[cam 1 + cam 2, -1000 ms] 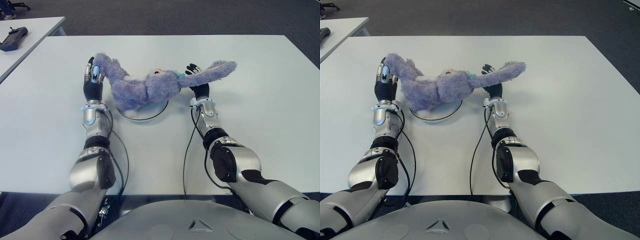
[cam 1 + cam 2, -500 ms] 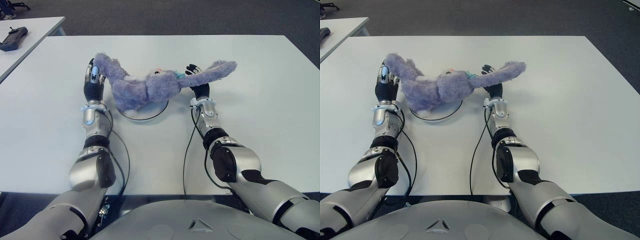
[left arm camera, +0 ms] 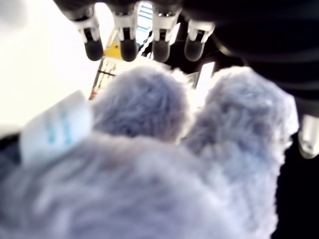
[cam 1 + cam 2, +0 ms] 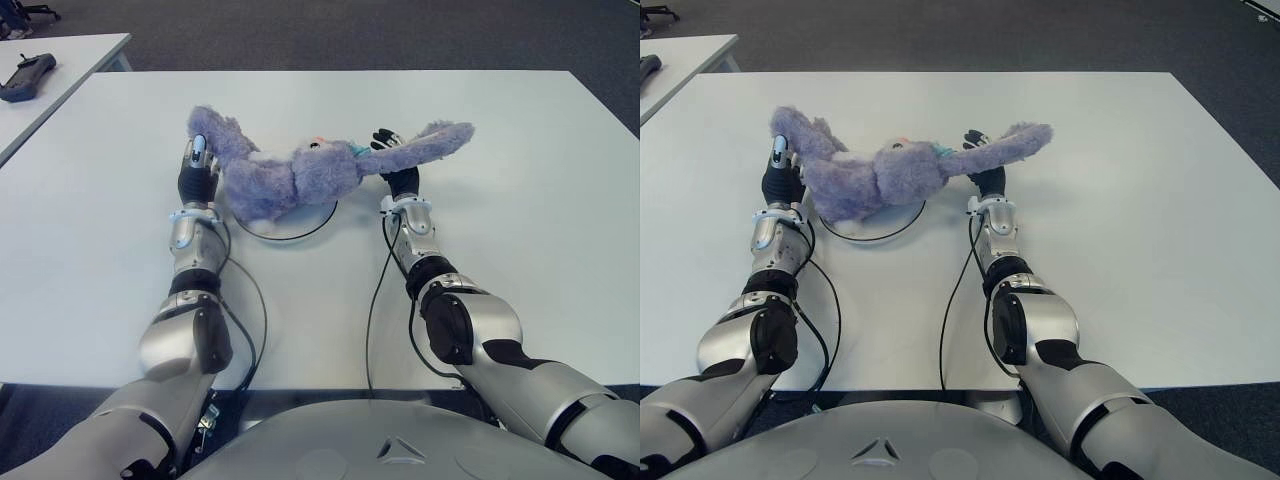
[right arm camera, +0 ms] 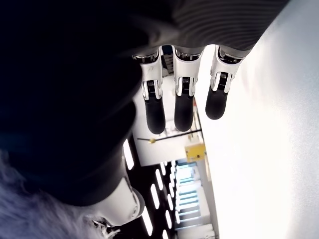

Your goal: Put the doll into the plate.

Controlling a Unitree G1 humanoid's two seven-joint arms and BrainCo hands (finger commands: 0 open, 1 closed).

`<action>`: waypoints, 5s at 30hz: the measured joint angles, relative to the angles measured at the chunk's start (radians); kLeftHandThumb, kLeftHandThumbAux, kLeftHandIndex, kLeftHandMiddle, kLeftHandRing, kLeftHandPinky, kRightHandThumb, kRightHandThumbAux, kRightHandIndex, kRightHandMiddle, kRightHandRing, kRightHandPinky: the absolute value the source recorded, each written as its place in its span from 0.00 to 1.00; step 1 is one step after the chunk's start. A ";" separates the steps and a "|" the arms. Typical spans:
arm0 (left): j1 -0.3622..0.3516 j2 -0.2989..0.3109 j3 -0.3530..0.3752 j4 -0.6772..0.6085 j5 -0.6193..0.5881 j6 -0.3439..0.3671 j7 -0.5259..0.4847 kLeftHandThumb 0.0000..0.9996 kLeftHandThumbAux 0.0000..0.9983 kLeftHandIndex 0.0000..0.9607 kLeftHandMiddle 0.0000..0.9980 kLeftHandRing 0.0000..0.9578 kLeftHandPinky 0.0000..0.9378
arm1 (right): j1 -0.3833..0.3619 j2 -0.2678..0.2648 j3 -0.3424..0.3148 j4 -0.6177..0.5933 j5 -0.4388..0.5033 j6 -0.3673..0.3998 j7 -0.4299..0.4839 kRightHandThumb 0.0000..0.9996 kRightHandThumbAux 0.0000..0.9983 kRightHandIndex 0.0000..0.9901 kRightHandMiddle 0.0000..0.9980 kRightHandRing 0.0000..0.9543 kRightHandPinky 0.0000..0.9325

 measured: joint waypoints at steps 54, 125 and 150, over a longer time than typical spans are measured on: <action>-0.002 -0.125 -0.182 -0.052 0.094 -0.023 -0.016 0.00 0.44 0.00 0.00 0.00 0.00 | 0.003 0.000 0.001 -0.001 0.000 -0.006 -0.007 0.37 0.88 0.21 0.22 0.18 0.18; 0.009 -0.123 -0.184 -0.064 0.124 -0.073 0.071 0.00 0.42 0.00 0.00 0.00 0.00 | 0.003 0.000 0.002 -0.003 0.002 -0.006 -0.009 0.35 0.91 0.25 0.22 0.19 0.17; 0.007 -0.063 -0.216 -0.003 0.208 -0.155 0.377 0.00 0.55 0.00 0.00 0.00 0.00 | 0.004 0.000 0.016 0.000 0.001 -0.005 -0.013 0.24 0.94 0.17 0.19 0.17 0.17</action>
